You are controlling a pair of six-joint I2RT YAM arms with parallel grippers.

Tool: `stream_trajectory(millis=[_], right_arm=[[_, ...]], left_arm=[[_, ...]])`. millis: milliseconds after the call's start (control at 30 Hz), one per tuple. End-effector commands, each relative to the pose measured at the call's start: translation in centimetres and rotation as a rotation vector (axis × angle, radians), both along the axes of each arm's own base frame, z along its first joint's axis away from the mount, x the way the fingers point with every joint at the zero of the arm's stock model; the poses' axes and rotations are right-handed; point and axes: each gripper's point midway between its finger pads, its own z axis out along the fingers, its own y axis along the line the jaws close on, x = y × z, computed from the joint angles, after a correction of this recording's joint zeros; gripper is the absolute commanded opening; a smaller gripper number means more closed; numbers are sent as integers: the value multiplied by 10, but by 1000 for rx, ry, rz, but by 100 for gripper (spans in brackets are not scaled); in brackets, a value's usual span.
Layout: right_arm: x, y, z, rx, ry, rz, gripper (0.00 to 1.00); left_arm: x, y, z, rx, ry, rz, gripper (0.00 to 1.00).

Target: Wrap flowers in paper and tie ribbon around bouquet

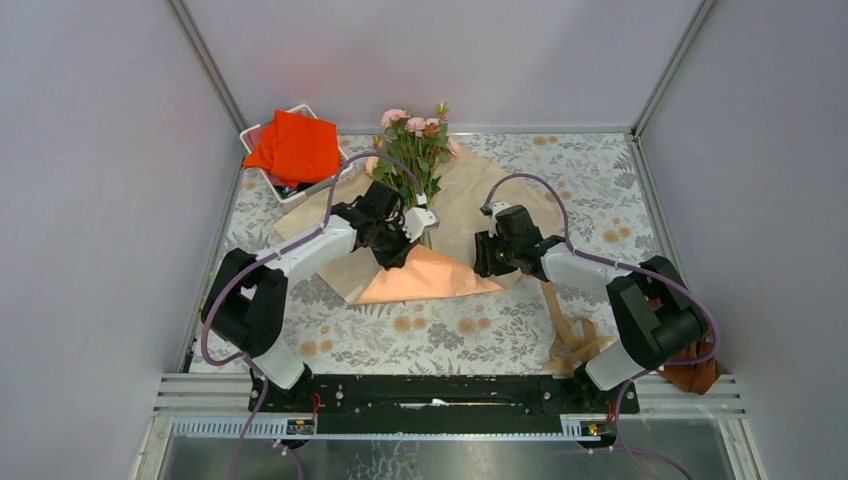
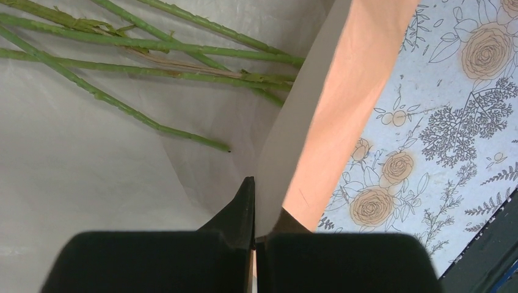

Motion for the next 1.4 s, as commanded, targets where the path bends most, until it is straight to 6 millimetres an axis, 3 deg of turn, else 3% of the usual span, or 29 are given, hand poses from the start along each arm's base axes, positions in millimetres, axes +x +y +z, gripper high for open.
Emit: stream_trajectory(millis=[0, 167, 333, 500, 867, 933, 1033, 1133, 1167, 1233, 1367], right_arm=[[6, -31, 0, -63, 5, -121, 49], [5, -18, 26, 14, -58, -15, 53], [-7, 29, 62, 248, -128, 231, 64], [-12, 56, 84, 401, -176, 368, 70], [2, 71, 43, 390, -67, 360, 69], [2, 71, 38, 394, -47, 351, 62], [-1, 72, 35, 408, -23, 341, 29], [-2, 70, 30, 407, 10, 295, 10], [-1, 68, 27, 396, 22, 269, 6], [3, 62, 17, 363, 49, 202, 0], [12, 51, 0, 310, 89, 75, 0]], left_arm=[[3, 1, 7, -10, -25, -7, 0], [8, 0, 7, -8, -32, -3, 0], [18, -2, 3, 4, -47, 11, 0], [20, -2, -2, 14, -42, 12, 0], [30, -6, -5, 15, -43, 19, 0], [31, -6, -7, 21, -45, 19, 0], [34, -4, -9, 34, -54, 23, 0], [42, -3, -9, 49, -70, 45, 0], [43, -2, -8, 53, -73, 54, 4], [47, -1, -5, 59, -85, 71, 26], [50, 5, 13, 69, -128, 97, 47]])
